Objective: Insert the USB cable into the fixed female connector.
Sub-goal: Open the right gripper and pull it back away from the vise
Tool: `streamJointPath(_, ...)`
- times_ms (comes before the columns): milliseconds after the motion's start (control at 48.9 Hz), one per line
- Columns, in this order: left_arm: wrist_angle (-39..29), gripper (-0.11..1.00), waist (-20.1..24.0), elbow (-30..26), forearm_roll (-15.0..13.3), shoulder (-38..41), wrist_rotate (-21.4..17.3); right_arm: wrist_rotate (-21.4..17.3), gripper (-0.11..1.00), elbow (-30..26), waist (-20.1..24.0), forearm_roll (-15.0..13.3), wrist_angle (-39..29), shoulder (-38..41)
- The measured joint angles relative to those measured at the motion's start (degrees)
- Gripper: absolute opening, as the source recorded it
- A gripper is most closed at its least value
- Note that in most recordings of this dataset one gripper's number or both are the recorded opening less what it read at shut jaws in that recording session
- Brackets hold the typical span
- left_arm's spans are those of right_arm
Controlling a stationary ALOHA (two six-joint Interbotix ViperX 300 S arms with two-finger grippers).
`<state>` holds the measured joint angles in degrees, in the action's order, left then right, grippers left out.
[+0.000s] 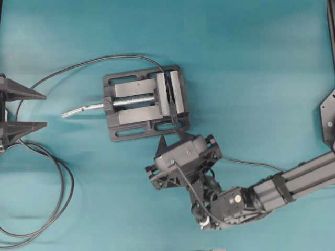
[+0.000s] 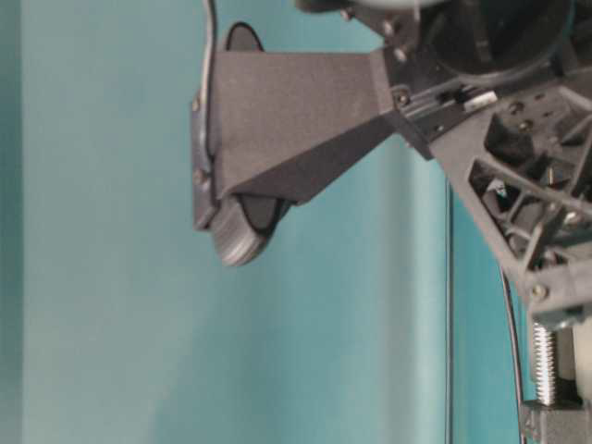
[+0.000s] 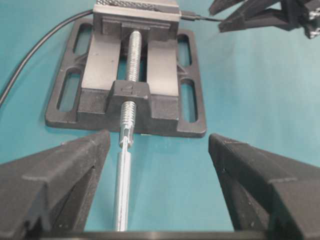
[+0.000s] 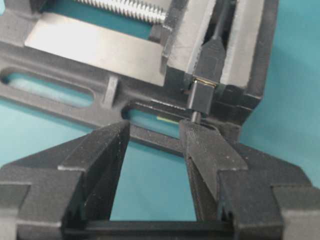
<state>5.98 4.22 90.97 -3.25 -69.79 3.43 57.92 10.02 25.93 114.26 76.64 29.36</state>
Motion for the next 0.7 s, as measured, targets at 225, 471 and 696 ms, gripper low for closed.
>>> streamJointPath(225, 0.00, 0.94, 0.00, 0.00, 0.00, 0.00, 0.00, -1.14, 0.51, 7.03, -0.88, -4.04, -7.29, -4.13)
streamJointPath(471, 0.00, 0.94, 0.00, 0.00, -0.09, 0.00, 0.09, -5.36, 0.51, 16.79, -0.70, -10.46, -13.27, -12.04)
streamJointPath(696, 0.00, 0.94, 0.09, 0.00, -0.09, 0.00, 0.00, -8.44, 0.51, 25.84, -0.62, -15.29, -19.07, -19.34)
